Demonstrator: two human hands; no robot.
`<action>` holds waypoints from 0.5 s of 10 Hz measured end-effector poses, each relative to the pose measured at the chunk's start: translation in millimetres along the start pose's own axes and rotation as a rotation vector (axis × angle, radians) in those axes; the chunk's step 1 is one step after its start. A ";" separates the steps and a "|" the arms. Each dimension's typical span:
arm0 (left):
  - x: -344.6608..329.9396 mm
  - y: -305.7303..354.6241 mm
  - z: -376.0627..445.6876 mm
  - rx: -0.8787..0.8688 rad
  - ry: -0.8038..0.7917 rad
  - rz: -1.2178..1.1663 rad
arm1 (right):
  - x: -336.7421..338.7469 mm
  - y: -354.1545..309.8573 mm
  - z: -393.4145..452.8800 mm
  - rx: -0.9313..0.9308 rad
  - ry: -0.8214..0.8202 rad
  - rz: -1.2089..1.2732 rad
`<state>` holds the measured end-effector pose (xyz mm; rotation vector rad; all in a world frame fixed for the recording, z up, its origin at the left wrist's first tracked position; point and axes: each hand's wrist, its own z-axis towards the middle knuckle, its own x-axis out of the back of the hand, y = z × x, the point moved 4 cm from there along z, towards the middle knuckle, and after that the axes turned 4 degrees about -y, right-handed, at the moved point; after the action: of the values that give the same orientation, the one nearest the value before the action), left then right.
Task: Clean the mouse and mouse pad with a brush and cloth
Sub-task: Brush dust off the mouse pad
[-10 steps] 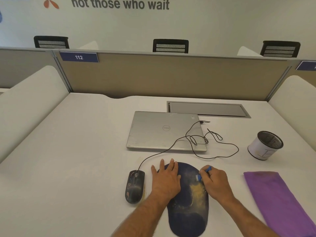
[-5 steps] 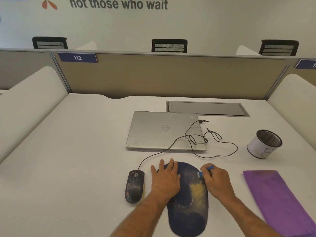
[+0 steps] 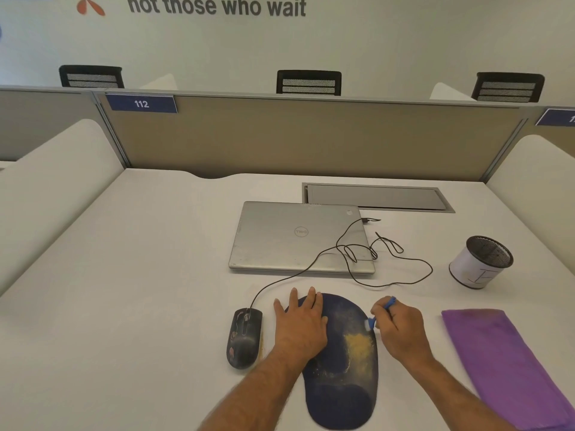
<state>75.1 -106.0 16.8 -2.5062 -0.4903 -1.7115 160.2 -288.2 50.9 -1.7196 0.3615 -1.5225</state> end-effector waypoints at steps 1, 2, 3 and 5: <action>0.1 0.0 -0.5 0.000 0.001 0.000 | 0.5 -0.9 1.0 -0.005 -0.013 -0.014; -0.1 0.4 -0.8 -0.002 -0.001 0.002 | -2.7 2.4 -0.9 -0.025 -0.066 -0.057; 0.3 0.1 -0.5 -0.002 0.001 0.000 | 0.6 2.4 -2.2 -0.002 -0.010 -0.021; -0.3 0.1 -0.7 -0.002 0.001 0.000 | -1.1 1.8 -1.9 -0.025 -0.062 -0.057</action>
<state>74.5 -106.3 16.8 -2.5063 -0.4894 -1.7146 158.7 -289.3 48.8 -1.8059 0.3024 -1.5074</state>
